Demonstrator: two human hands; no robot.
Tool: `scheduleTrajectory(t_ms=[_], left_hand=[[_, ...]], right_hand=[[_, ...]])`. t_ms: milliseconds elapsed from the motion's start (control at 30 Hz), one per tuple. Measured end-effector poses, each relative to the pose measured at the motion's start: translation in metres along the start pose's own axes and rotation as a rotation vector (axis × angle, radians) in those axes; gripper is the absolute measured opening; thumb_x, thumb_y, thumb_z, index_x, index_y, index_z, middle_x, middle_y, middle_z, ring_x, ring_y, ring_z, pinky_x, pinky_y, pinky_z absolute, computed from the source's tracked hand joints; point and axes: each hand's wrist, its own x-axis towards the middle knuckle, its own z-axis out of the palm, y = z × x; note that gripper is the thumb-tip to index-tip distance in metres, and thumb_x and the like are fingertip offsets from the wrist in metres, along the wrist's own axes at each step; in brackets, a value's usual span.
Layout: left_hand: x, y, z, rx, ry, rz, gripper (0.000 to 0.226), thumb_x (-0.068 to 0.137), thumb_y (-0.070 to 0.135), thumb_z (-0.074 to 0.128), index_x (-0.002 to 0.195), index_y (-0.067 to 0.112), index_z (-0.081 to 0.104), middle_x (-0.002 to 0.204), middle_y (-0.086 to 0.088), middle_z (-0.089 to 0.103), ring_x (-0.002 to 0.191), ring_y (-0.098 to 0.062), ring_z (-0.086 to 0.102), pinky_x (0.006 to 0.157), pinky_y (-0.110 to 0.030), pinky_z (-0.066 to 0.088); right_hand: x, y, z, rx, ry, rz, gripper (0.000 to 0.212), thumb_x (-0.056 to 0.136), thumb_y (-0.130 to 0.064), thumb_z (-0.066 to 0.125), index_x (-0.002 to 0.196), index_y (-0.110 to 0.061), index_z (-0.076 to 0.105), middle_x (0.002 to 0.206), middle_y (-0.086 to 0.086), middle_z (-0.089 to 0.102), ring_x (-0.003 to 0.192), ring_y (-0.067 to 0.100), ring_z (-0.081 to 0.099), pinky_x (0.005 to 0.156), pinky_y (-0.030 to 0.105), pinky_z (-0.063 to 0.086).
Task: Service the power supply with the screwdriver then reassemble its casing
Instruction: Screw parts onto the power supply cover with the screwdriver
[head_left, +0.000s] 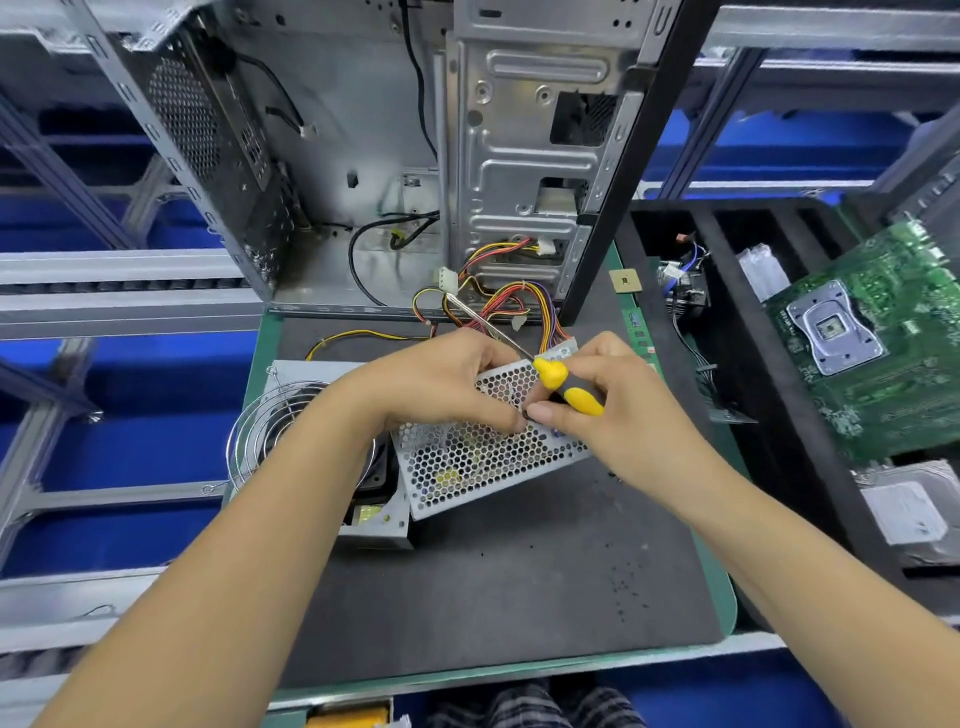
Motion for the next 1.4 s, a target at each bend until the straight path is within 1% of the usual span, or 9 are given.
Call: scheduleTrajectory(t_ms=[100, 233, 367, 467, 567, 667, 1067, 1233, 1400], left_hand=[[-0.001, 0.000, -0.001, -0.009, -0.011, 0.003, 0.010, 0.081, 0.007, 0.076, 0.087, 0.006, 0.067, 0.070, 0.003, 0.058, 0.063, -0.010, 0.050, 0.061, -0.024, 0.037], [-0.001, -0.001, -0.002, -0.032, -0.026, -0.002, 0.019, 0.082, 0.013, 0.075, 0.098, 0.004, 0.067, 0.079, -0.009, 0.058, 0.072, -0.018, 0.050, 0.069, -0.036, 0.036], [0.000, -0.003, -0.003, -0.054, -0.032, -0.016, 0.024, 0.084, 0.011, 0.075, 0.105, 0.002, 0.066, 0.085, -0.016, 0.061, 0.077, -0.020, 0.053, 0.074, -0.038, 0.038], [0.000, -0.004, -0.004, -0.055, -0.047, -0.015, 0.026, 0.085, 0.013, 0.075, 0.106, 0.000, 0.066, 0.099, -0.033, 0.060, 0.081, -0.023, 0.053, 0.076, -0.039, 0.038], [0.000, -0.005, -0.005, -0.054, -0.054, -0.020, 0.029, 0.085, 0.014, 0.075, 0.107, -0.001, 0.065, 0.095, -0.029, 0.062, 0.082, -0.022, 0.054, 0.077, -0.038, 0.038], [0.001, -0.005, -0.005, -0.059, -0.060, -0.024, 0.027, 0.085, 0.014, 0.075, 0.105, -0.001, 0.065, 0.089, -0.020, 0.064, 0.080, -0.022, 0.056, 0.075, -0.038, 0.041], [0.002, -0.007, -0.004, -0.132, -0.046, -0.026, 0.024, 0.082, 0.013, 0.077, 0.102, 0.004, 0.068, 0.093, -0.011, 0.073, 0.080, -0.014, 0.067, 0.070, -0.022, 0.050], [0.003, -0.007, -0.004, -0.133, -0.042, -0.024, 0.027, 0.082, 0.013, 0.077, 0.105, 0.004, 0.069, 0.097, -0.006, 0.075, 0.083, -0.013, 0.068, 0.070, -0.019, 0.050], [0.003, -0.007, -0.003, -0.129, -0.047, -0.022, 0.025, 0.082, 0.014, 0.077, 0.104, 0.006, 0.069, 0.093, -0.002, 0.075, 0.082, -0.010, 0.068, 0.071, -0.019, 0.049]], right_hand=[[-0.002, 0.001, 0.004, -0.006, 0.026, -0.007, 0.019, 0.082, -0.018, 0.072, 0.079, -0.036, 0.067, 0.091, -0.004, 0.042, 0.085, 0.007, 0.048, 0.073, 0.020, 0.042], [-0.002, 0.002, 0.004, 0.036, 0.077, 0.008, 0.025, 0.078, -0.019, 0.076, 0.093, -0.034, 0.064, 0.093, -0.009, 0.043, 0.093, 0.006, 0.052, 0.075, 0.015, 0.042], [0.000, 0.002, -0.002, 0.168, 0.032, 0.046, 0.025, 0.076, -0.015, 0.078, 0.094, -0.029, 0.069, 0.096, -0.003, 0.047, 0.095, 0.019, 0.058, 0.084, 0.040, 0.053], [0.001, 0.005, -0.006, 0.209, -0.019, 0.057, 0.017, 0.079, -0.013, 0.075, 0.092, -0.023, 0.071, 0.101, 0.002, 0.051, 0.092, 0.026, 0.062, 0.085, 0.044, 0.052], [0.001, 0.009, -0.010, 0.243, -0.044, 0.075, 0.012, 0.083, -0.018, 0.071, 0.093, -0.025, 0.070, 0.100, -0.002, 0.059, 0.083, 0.010, 0.062, 0.074, 0.029, 0.054], [-0.001, 0.012, -0.016, 0.312, -0.057, 0.080, 0.008, 0.088, -0.021, 0.066, 0.095, -0.020, 0.069, 0.066, -0.020, 0.058, 0.058, -0.004, 0.051, 0.051, 0.007, 0.037], [-0.010, 0.013, -0.030, 0.329, -0.048, 0.049, 0.010, 0.089, -0.017, 0.065, 0.097, -0.013, 0.069, 0.062, -0.013, 0.055, 0.046, -0.001, 0.045, 0.043, 0.006, 0.031], [-0.017, 0.001, -0.053, 0.003, 0.014, -0.042, 0.020, 0.077, -0.021, 0.076, 0.089, -0.020, 0.060, 0.071, -0.011, 0.069, 0.061, -0.003, 0.058, 0.058, 0.009, 0.042], [-0.033, -0.030, -0.081, -0.525, 0.012, -0.167, 0.016, 0.075, -0.043, 0.066, 0.086, -0.031, 0.068, 0.077, -0.016, 0.061, 0.075, 0.006, 0.057, 0.070, 0.036, 0.050]])
